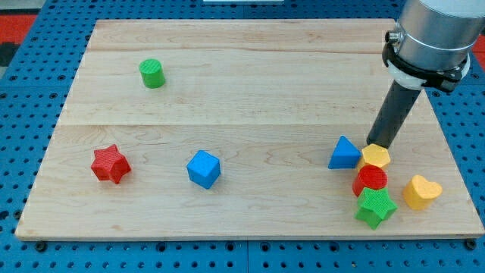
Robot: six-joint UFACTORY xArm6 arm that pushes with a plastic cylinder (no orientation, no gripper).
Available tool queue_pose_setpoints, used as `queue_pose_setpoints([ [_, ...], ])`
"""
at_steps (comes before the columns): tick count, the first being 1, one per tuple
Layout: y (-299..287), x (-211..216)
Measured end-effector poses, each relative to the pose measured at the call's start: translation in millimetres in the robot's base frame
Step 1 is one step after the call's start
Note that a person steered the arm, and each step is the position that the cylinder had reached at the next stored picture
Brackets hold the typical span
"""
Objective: Slightly move the green circle to the right
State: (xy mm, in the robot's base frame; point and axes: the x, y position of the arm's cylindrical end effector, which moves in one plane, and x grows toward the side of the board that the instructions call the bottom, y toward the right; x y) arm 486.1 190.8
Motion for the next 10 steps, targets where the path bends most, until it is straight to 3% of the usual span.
queue_pose_setpoints([
  [2, -7, -20],
  [4, -114, -89],
  [7, -280, -238],
  [8, -350, -253],
  [9, -401, -236],
  [10, -403, -186],
])
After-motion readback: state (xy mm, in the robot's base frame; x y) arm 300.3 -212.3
